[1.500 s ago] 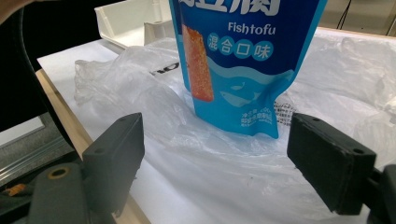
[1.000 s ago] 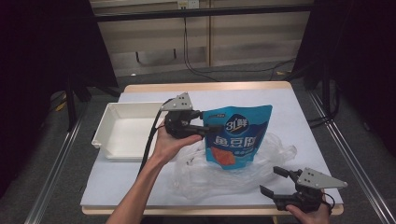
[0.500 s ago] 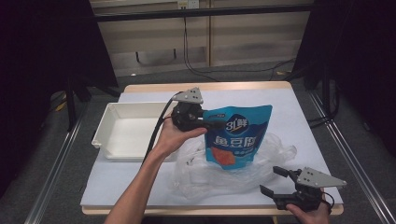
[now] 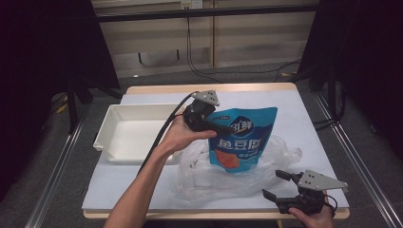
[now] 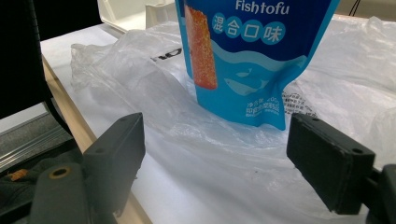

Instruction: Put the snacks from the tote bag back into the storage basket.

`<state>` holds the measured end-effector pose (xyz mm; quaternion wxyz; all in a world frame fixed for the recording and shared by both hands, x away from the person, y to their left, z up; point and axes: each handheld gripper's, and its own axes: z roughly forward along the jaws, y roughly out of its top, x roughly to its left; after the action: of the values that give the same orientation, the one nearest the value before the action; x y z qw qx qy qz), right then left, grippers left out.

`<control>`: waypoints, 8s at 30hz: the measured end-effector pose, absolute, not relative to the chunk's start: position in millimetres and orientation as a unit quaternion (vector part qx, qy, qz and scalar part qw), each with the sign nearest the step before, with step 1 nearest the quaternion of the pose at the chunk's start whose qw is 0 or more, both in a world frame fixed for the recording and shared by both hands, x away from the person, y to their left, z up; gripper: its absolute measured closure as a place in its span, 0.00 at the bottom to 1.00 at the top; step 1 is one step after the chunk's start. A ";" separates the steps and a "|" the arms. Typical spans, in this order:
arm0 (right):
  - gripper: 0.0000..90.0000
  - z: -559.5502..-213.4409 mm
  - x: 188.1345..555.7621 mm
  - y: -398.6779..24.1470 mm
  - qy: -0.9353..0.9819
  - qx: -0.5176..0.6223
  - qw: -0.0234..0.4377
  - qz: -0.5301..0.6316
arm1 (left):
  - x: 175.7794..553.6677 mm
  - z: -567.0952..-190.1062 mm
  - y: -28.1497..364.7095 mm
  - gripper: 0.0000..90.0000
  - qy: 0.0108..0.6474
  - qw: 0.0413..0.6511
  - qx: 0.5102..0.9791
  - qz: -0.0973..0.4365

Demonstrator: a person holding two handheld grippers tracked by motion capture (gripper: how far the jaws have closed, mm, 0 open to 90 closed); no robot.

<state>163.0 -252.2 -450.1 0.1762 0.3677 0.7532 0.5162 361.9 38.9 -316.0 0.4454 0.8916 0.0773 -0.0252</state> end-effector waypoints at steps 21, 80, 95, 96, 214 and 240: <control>0.23 -450.7 163.7 -250.9 0.757 0.367 0.172 0.513 | 363.9 -327.6 32.4 0.98 0.068 0.427 0.901 -0.035; 0.14 -448.4 162.4 -253.8 0.746 0.372 0.189 0.519 | 357.5 -278.8 31.8 1.00 0.062 0.454 0.889 -0.006; 0.14 -448.8 163.2 -253.5 0.747 0.371 0.189 0.518 | 355.4 -254.4 51.5 1.00 0.057 0.464 0.884 0.001; 0.14 -448.8 163.2 -253.5 0.747 0.371 0.189 0.518 | 355.4 -254.4 51.5 1.00 0.057 0.464 0.884 0.001; 0.07 -447.1 162.3 -258.5 0.730 0.375 0.202 0.534 | 458.8 -268.8 239.3 1.00 0.260 0.480 0.831 0.109; 0.07 -449.1 164.1 -256.8 0.740 0.373 0.194 0.525 | 481.7 -309.1 222.3 1.00 0.283 0.474 0.829 0.095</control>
<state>164.1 -256.8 -449.1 0.1939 0.3729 0.7398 0.5254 481.7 222.3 -309.1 0.4738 0.8285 0.2829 0.0949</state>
